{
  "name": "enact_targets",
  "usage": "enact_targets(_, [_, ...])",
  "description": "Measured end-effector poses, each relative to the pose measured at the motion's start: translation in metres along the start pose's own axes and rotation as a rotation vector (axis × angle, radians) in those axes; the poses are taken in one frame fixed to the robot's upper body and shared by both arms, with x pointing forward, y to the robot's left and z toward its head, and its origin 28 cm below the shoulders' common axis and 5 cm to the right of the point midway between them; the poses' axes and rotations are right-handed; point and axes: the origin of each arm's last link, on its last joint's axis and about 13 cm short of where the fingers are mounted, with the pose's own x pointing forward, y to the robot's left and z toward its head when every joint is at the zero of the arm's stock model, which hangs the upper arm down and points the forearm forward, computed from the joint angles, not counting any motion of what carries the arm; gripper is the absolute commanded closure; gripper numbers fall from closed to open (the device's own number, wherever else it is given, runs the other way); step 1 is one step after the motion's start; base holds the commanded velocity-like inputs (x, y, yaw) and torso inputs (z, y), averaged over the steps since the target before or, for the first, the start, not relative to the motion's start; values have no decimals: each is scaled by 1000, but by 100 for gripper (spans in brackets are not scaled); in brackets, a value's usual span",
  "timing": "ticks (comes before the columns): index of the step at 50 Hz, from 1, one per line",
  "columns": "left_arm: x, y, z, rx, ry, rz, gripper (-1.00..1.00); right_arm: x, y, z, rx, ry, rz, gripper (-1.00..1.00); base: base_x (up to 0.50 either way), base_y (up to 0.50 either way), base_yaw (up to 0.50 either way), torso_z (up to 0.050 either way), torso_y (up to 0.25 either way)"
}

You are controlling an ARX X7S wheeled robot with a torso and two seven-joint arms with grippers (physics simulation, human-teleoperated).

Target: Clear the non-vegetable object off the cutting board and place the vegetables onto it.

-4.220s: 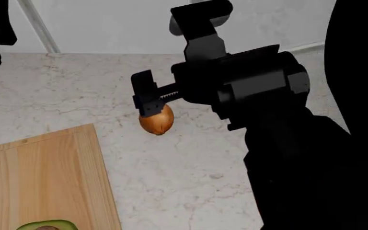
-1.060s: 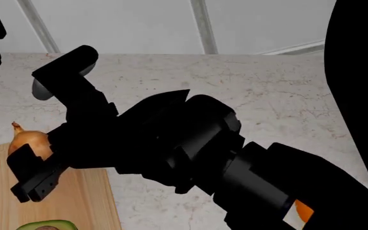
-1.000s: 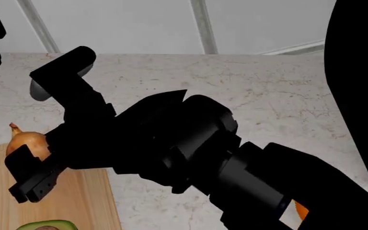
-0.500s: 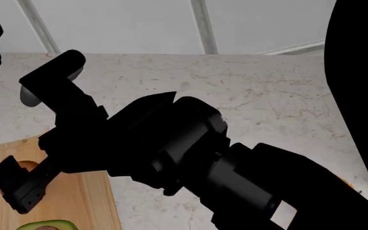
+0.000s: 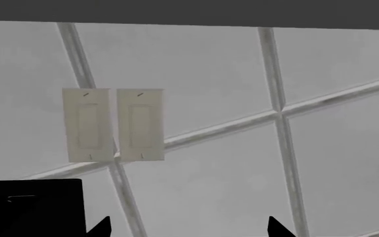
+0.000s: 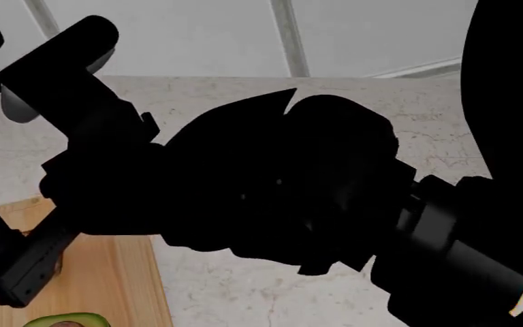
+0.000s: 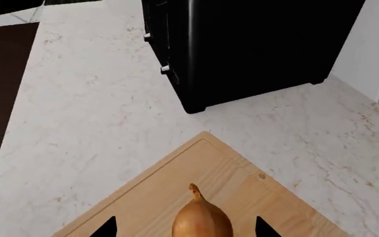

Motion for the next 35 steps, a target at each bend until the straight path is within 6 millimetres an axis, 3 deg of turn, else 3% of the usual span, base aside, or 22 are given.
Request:
enact_targets(16, [-3, -2, 5, 0, -11, -7, -100, -58, 37, 26, -89, -22, -92, -100, 0, 0, 0, 0, 0])
enact_targets(35, [-6, -6, 6, 1, -19, -24, -100, -121, 89, 36, -156, -113, -285, -100, 0, 0, 0, 0, 0])
